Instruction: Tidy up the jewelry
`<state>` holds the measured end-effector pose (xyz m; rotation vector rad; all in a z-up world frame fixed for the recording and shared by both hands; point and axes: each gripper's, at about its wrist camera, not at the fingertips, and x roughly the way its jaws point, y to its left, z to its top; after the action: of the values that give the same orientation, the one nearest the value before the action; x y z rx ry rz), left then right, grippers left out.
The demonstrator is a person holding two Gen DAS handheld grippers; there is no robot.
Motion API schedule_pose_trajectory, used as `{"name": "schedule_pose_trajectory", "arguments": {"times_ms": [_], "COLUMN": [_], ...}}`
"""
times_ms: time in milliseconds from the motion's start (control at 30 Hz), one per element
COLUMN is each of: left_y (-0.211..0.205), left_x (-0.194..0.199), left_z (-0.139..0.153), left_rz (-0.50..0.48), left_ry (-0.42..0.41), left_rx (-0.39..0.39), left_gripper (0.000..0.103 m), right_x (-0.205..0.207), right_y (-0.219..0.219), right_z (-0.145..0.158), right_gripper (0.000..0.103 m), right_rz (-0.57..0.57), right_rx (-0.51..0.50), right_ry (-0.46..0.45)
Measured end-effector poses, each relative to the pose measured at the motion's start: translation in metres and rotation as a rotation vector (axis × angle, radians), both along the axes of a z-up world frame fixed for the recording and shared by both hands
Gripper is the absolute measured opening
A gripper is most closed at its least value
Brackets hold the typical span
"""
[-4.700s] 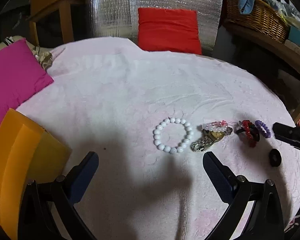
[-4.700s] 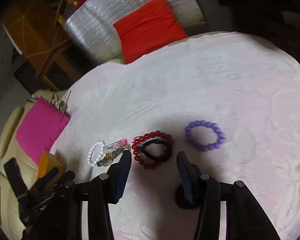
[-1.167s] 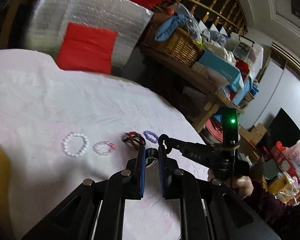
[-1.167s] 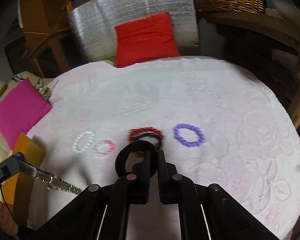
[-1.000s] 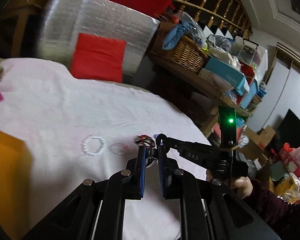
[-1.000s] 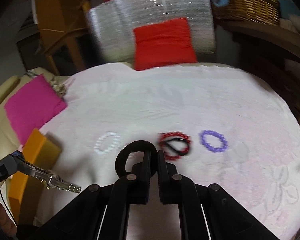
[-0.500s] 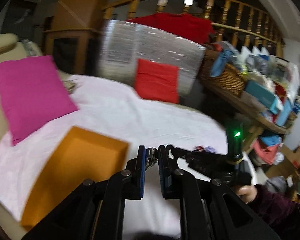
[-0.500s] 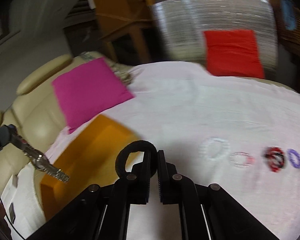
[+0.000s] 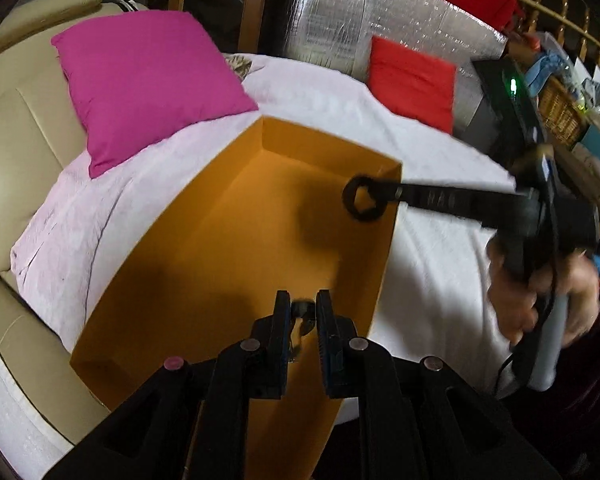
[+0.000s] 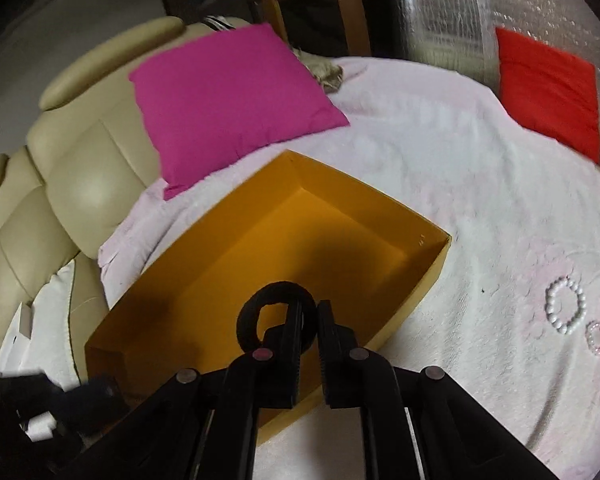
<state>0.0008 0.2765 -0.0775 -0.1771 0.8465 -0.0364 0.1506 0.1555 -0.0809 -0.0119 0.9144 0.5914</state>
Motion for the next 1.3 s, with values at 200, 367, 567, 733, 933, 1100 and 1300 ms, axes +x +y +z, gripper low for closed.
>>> {"name": "schedule_pose_trajectory", "arguments": {"times_ms": [200,367,567,733,933,1100,1300], "left_y": [-0.023,-0.049,-0.066,-0.072,-0.081,-0.109,-0.125], "left_x": [-0.010,-0.006,0.015,0.033,0.052,0.075,0.080], "left_z": [-0.003,-0.008,-0.031,-0.047,-0.041,-0.034,-0.031], "left_rz": [-0.046,-0.107,-0.131,-0.136,-0.181,-0.233,-0.261], "left_ry": [-0.037,-0.012,0.073,0.145,0.145,0.132,0.136], "left_rx": [0.047,0.110,0.147,0.143,0.168,0.224,0.235], "left_gripper": [0.065,0.065,0.044,0.009,0.003,0.004,0.004], "right_x": [0.004,0.016,0.011,0.010,0.009,0.001,-0.007], "right_y": [-0.041,-0.068,-0.113,-0.175,-0.269,-0.361,-0.433], "right_z": [0.011,0.023,0.024,0.016,0.018,0.018,0.001], "right_gripper": [0.015,0.015,0.015,0.015,0.015,0.015,0.014], "right_rz": [-0.068,-0.119,-0.174,-0.296,-0.489,-0.688,-0.803], "right_rx": [0.070,0.160,0.130,0.139,0.140,0.178,0.199], "right_ry": [-0.038,-0.027,-0.039,-0.017,-0.036,-0.012,0.056]}}
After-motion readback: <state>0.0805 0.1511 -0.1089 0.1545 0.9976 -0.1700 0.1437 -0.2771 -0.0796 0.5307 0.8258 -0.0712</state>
